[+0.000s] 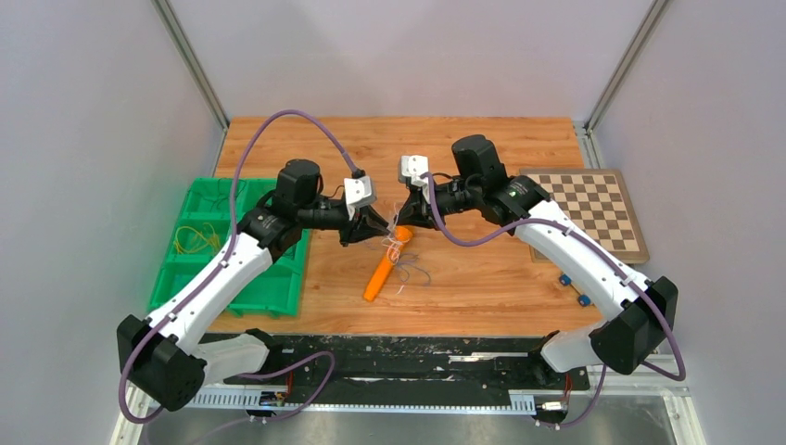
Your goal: Untangle the cables
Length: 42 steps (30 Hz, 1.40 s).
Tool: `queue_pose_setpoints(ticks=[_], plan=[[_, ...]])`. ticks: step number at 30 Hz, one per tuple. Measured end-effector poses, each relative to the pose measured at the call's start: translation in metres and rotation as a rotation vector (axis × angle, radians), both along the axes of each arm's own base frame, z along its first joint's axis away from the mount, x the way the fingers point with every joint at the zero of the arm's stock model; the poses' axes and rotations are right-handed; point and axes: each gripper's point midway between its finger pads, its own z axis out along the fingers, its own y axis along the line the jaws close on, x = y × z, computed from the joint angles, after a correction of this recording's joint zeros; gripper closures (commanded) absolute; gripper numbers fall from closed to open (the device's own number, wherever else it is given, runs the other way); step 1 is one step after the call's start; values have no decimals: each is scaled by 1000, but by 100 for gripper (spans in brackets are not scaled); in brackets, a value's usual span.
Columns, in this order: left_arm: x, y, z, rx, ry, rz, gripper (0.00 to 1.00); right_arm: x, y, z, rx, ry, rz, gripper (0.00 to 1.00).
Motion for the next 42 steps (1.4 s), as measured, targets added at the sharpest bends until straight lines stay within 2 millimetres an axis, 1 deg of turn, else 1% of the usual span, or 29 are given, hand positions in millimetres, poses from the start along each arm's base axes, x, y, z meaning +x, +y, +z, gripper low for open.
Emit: queue_pose_setpoints(ticks=[2,6,10,11,12,13,15,16,17,19,21,22,24,27,30,32,34,36,37,38,39,40,42], plan=[[-2,-2,0,2,-6,-12,99,-1,0,0,2,2,4,100],[-3,-3,0,8,-23,-18,100,-1,0,0,2,0,3,100],[-5,1,0,19,-21,-6,100,4,-4,-3,-6,1,-17,100],[-6,2,2,17,-26,0,100,7,-6,-5,-11,5,-28,97],[-7,4,5,11,-27,11,100,12,-10,-9,-19,8,-45,91],[-7,6,11,1,-29,27,100,16,-14,-14,-28,13,-63,81],[-6,9,25,-38,-28,65,100,29,-24,-27,-56,26,-108,40],[-6,11,32,-60,-22,85,100,34,-27,-32,-67,40,-127,24],[-5,12,39,-85,-11,106,100,39,-29,-38,-79,53,-144,15],[-1,12,51,-131,18,143,100,47,-34,-49,-104,79,-176,6],[2,9,62,-174,62,172,100,48,-37,-52,-121,111,-198,2],[5,8,67,-193,84,186,100,48,-37,-49,-119,124,-204,0],[11,4,75,-227,130,213,100,49,-33,-29,-88,125,-215,0],[22,-1,81,-268,206,261,100,52,-26,21,20,79,-226,0],[28,-4,86,-292,268,289,100,44,-25,63,131,38,-230,0],[30,-7,93,-313,305,295,100,40,-23,85,196,17,-231,0],[30,-9,103,-337,331,298,100,41,-17,97,241,3,-227,3],[30,-10,113,-363,344,295,100,46,-7,98,263,1,-223,12],[30,-11,117,-373,349,291,100,52,-1,93,264,1,-228,18],[29,-12,122,-386,353,282,100,60,4,85,256,6,-243,25],[28,-13,127,-401,351,274,100,68,9,70,237,28,-260,33],[27,-13,131,-410,352,266,100,73,12,61,224,36,-271,42],[22,-14,139,-427,354,232,100,88,17,34,183,77,-316,61]])
